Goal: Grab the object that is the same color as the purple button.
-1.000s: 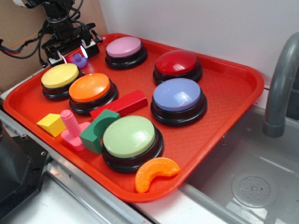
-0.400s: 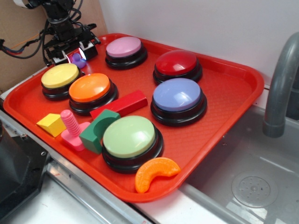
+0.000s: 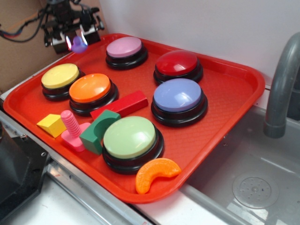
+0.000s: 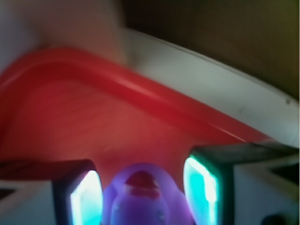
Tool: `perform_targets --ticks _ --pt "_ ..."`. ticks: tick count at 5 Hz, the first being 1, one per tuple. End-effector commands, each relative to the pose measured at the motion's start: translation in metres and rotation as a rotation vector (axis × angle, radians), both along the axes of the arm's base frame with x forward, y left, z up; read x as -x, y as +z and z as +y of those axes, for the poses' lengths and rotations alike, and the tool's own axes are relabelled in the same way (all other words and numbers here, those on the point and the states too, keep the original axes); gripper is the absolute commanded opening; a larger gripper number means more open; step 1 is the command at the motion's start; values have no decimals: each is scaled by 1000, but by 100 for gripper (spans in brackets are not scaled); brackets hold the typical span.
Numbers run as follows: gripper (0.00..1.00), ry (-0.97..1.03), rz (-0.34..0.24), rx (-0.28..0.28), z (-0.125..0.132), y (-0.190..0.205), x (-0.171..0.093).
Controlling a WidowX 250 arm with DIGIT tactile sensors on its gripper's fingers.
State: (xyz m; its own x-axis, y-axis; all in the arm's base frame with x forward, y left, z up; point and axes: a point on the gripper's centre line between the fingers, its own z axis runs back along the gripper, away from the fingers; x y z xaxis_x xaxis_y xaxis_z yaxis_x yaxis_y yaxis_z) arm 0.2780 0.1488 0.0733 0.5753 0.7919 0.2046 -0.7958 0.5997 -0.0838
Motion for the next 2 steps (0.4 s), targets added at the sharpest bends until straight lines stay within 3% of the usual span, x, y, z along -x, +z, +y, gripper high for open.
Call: perform_targets --ticks 1,2 --pt "0 -425 -104 32 -56 73 13" --pt "0 -576 -77 94 -88 77 28"
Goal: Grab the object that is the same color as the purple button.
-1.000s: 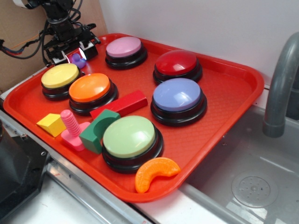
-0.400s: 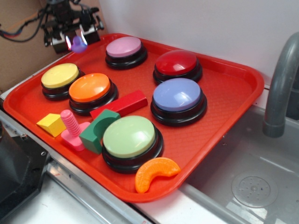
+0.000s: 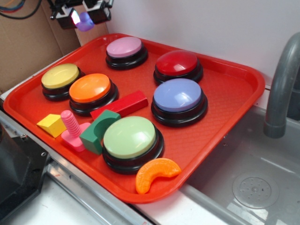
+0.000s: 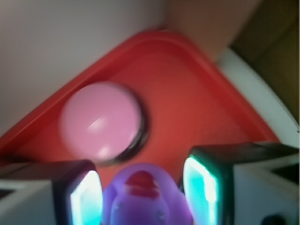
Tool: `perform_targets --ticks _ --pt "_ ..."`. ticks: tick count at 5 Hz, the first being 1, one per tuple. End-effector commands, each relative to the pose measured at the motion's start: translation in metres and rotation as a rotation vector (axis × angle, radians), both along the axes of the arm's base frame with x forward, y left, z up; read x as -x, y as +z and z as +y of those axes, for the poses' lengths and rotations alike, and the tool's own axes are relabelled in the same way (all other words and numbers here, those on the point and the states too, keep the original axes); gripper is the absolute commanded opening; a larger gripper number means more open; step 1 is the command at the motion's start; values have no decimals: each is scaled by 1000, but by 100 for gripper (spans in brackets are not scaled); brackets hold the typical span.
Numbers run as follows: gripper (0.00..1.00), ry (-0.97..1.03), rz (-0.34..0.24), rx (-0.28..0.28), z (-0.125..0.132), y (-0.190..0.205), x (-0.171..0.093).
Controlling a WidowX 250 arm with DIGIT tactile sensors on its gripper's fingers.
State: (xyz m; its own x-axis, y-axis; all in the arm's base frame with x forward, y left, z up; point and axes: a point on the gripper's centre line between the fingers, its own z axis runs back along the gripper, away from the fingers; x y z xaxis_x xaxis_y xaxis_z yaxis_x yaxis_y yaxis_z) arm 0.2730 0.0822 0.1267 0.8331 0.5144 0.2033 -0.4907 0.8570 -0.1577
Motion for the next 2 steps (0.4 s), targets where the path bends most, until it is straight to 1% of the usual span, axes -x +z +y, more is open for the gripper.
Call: perform_targets --ticks 1,2 --pt "0 -254 -31 44 -43 24 37" --pt "0 -252 -17 32 -54 25 47"
